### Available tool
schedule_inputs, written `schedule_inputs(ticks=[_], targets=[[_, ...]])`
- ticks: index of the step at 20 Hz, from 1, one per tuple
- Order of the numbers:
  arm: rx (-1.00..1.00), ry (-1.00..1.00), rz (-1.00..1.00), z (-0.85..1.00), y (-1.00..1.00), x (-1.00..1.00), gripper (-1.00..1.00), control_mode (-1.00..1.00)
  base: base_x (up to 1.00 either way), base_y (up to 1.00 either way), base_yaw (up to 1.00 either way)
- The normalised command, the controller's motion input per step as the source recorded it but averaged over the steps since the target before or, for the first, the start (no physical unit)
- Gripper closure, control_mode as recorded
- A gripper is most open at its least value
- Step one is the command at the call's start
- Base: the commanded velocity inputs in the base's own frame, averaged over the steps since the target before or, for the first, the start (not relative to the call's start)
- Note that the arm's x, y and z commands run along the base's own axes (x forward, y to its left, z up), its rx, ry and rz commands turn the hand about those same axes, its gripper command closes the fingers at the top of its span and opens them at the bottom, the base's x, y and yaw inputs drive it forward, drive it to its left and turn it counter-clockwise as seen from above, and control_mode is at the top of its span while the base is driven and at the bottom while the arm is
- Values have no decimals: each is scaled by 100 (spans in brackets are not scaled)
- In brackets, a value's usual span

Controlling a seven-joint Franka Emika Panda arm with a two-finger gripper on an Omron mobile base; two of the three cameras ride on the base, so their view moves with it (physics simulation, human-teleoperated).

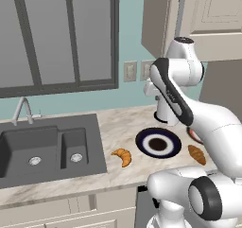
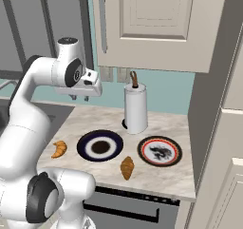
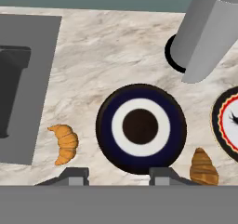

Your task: Place the pastries on the plates.

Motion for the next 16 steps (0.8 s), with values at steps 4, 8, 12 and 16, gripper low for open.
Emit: schedule_inputs(ticks=[4,8,12,16], targets=[[0,7,0,-6,0,0,-100,-100,0,0,0],[2,14,-1,-29,0,-1,-100,-100,0,0,0],[0,18,0,-77,-15,0,-100,-100,0,0,0],[0,19,0,-84,-55,0,-100,-100,0,0,0]])
